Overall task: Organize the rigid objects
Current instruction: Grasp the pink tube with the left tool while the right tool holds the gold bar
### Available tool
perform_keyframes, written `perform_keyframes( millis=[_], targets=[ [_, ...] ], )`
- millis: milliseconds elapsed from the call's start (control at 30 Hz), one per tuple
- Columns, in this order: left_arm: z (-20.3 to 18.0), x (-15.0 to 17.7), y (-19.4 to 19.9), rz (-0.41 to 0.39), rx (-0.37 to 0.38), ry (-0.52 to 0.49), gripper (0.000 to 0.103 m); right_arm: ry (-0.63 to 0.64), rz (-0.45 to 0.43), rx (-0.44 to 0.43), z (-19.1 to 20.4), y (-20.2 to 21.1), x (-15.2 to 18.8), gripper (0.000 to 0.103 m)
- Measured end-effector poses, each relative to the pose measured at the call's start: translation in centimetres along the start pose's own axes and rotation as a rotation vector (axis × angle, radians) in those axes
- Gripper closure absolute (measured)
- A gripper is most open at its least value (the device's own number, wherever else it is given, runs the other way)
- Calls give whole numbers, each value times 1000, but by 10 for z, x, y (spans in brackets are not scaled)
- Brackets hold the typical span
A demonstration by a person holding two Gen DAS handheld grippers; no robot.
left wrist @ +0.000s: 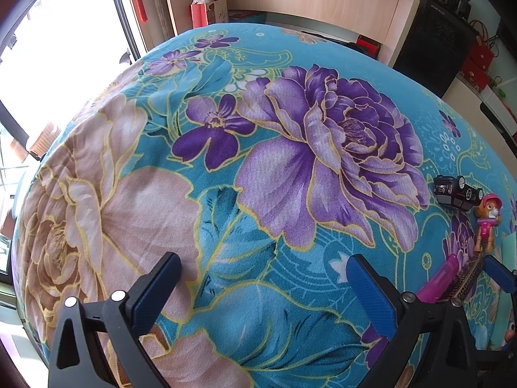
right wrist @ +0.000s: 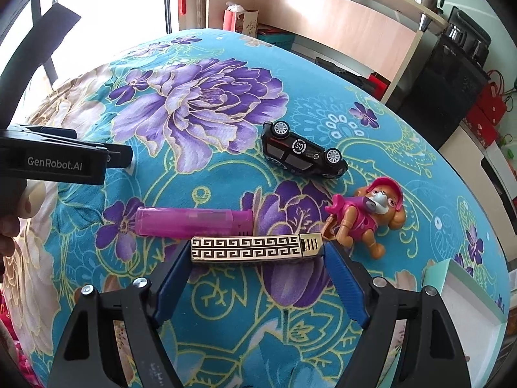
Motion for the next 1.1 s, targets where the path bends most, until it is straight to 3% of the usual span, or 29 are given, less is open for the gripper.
perform_keyframes(
  millis=[233, 500, 667, 867, 1100],
  targets=[
    [-2, 3, -2, 2, -6, -16, 0, -199, 3, 55, -10, 10, 7, 21],
    [-15, 5, -2, 2, -15, -49, 0, -386, 18, 214, -22, 32, 14, 21],
    [-24, 9, 1, 1, -9, -81, 0, -432, 30, 347, -29, 43, 24, 21],
    [-45, 19, 10, 10, 100, -154, 0, -465, -2, 370, -42, 51, 31, 21],
    [-68, 31, 21, 2, 168, -232, 0, -484, -52, 347, -48, 68, 34, 20]
  ],
)
Point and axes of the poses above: each gripper's, at about its wrist camera, not at the fingertips, and y roughly against the way its jaws point, z to its left, x to its underside, the point moved 2 cm from there along -y, roughly the way its jaws point, and after that the axes turned 2 degrees about y, right-handed, at the moved point
